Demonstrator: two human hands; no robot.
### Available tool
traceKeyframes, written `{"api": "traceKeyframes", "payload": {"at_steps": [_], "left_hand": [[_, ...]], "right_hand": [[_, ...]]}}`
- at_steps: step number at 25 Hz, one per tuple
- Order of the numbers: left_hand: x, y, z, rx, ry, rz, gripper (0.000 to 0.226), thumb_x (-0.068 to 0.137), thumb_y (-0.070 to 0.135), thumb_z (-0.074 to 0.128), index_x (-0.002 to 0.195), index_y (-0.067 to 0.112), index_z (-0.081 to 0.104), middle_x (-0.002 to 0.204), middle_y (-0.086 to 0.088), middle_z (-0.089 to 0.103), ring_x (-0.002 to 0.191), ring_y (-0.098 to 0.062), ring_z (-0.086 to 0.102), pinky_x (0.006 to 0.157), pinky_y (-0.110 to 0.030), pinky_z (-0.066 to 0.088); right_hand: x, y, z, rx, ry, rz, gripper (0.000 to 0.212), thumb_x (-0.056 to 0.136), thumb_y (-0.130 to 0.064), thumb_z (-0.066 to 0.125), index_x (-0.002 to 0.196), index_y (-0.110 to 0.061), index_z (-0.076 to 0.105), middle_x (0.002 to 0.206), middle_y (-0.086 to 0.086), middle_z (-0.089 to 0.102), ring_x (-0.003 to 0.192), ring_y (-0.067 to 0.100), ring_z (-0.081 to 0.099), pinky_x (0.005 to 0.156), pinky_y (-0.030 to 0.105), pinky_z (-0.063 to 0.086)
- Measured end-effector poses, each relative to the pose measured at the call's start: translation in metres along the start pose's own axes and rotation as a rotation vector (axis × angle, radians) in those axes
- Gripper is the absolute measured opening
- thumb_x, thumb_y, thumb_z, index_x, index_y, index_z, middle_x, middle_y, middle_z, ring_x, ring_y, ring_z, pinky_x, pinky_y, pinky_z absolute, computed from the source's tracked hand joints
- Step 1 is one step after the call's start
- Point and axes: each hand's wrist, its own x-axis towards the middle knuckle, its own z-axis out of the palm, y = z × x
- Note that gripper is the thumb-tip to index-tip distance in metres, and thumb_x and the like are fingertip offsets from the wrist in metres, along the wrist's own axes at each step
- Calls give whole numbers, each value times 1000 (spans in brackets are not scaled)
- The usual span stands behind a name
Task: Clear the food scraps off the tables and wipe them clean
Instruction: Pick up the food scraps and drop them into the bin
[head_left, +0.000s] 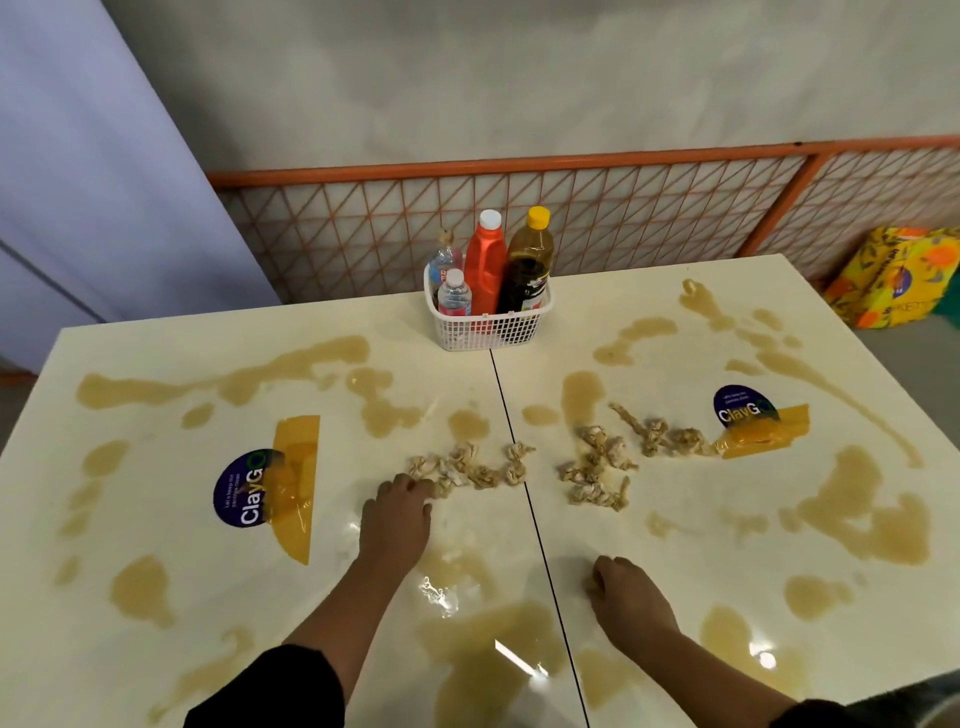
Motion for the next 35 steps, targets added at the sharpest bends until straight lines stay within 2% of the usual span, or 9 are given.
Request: {"api": "traceKeyframes", "payload": {"at_steps": [5,8,13,18,22,25,28,31,35], "left_hand": [[14,0,14,1,25,-14,15,78,28,79,89,22,69,90,-2,60,77,-23,61,56,-33,50],[8,0,10,-105,46,-51,11,85,31,71,89,21,70,93,-1,59,83,-23,60,63,-35,51],[-27,14,-31,-953,-3,-347,11,94,29,65,91,21,72,92,3,67,87,-11,65,81,-33,53],[-72,37,-61,-1315,-156,-401,12,95,15,65,101,17,75,81,-7,75,78,-20,69,75,-28,57],[-98,76,-67,-1235,-189,-275,22,92,15,68,105,33,69,80,-2,74,77,-18,72,69,-19,55],[-111,107,-65,-1291,-212,-264,20,93,12,66,95,30,74,80,0,72,78,-23,71,74,-34,60],[-116,126,-63,-1753,-350,-619,11,91,9,61,86,10,70,75,-9,63,71,-28,64,66,-41,55],[-117,126,-56,-2162,-592,-902,23,86,21,60,66,12,56,53,-1,42,49,-17,46,48,-26,42],[-121,137,-39,-2176,-689,-996,32,86,25,62,63,16,43,52,3,38,43,-9,44,30,-17,33]], "right_hand": [[-22,-3,14,285,75,-12,29,84,-28,74,69,-34,50,88,-8,53,77,6,52,70,15,41],[-31,-5,12,568,137,117,22,78,-24,80,69,-25,60,84,-9,66,80,3,61,72,13,43],[-30,-8,-17,1191,52,337,24,80,-11,83,74,-5,60,66,14,68,67,29,65,84,49,58],[-36,-27,-34,1690,-155,433,20,91,4,64,110,2,62,81,21,62,78,30,61,74,37,56],[-46,-60,-26,1842,-405,464,13,93,3,54,104,7,59,75,14,49,70,25,58,64,32,53],[-60,-77,-25,1834,-540,470,13,94,2,48,98,6,59,81,19,61,68,26,61,62,34,55],[-70,-71,-26,1730,-557,492,19,89,4,38,89,-1,56,66,10,55,50,17,48,51,26,39],[-74,-44,-32,1710,-464,544,16,80,-3,36,73,-11,48,60,1,30,49,16,22,50,24,22],[-88,18,-29,1789,-360,560,34,96,-20,48,63,-17,44,61,-2,18,50,15,16,49,25,19]]}}
